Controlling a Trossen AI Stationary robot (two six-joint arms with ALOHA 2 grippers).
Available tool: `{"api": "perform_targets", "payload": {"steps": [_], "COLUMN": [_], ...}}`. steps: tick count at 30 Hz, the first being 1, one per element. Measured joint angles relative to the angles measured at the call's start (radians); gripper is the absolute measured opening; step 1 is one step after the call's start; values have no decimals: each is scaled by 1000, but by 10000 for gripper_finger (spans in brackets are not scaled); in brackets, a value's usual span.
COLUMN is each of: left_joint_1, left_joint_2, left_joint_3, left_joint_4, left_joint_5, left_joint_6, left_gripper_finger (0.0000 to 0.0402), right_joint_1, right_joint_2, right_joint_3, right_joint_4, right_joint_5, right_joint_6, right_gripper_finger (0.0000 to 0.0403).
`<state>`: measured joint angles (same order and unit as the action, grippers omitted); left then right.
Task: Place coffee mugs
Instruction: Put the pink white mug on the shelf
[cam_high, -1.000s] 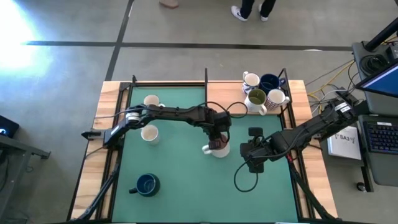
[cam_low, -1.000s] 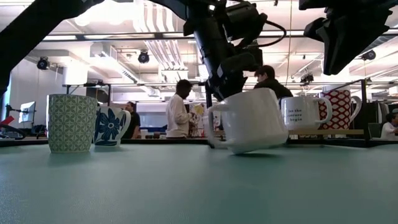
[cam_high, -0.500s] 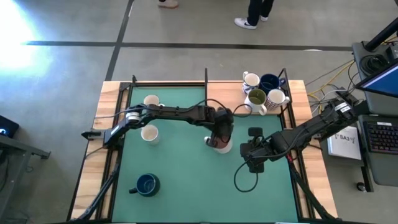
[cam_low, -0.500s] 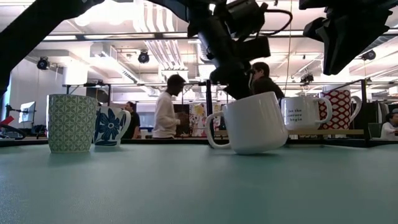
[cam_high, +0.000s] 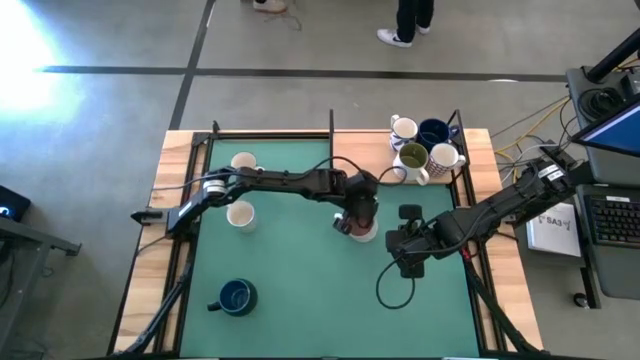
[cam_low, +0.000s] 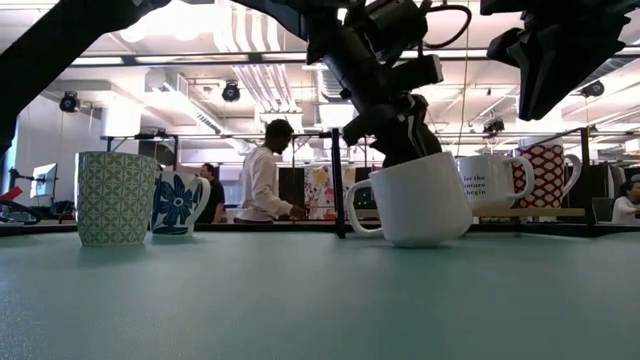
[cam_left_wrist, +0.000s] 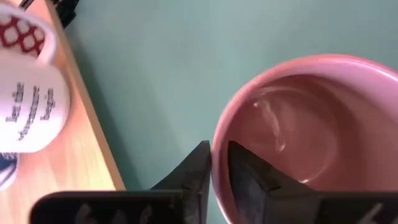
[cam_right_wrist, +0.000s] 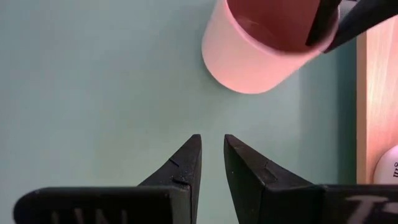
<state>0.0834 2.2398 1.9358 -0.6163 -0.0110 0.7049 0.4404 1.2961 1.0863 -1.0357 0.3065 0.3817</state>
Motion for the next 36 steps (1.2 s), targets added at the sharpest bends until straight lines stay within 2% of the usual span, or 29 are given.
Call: {"api": "perform_targets", "payload": {"steps": [7, 11, 14, 19, 30, 36], "left_joint_1": [0, -2, -1, -13, -92, -157], "left_joint_2": [0, 0, 0, -19, -95, -172], "left_joint_3": [0, 0, 0, 0, -1, -43], "left_joint_4": [14, 12, 9, -18, -158, -231], "left_joint_5": [-9, -8, -36, -82, -77, -106], "left_joint_6": [-113, -341, -482, -526, -571, -614], "left_gripper_finger": [89, 107, 109, 107, 107, 107], "right_joint_1": [0, 0, 0, -8, -157, -216], "right_joint_2": [0, 0, 0, 0, 5, 23], "right_joint_3": [0, 0, 0, 0, -11, -17], "right_joint_4": [1, 1, 1, 16, 47, 113], "right_joint_5": [0, 0, 0, 19, 6, -37], "right_joint_6": [3, -2, -82, -295, -419, -567], "right_gripper_finger": [59, 59, 59, 59, 59, 59]}}
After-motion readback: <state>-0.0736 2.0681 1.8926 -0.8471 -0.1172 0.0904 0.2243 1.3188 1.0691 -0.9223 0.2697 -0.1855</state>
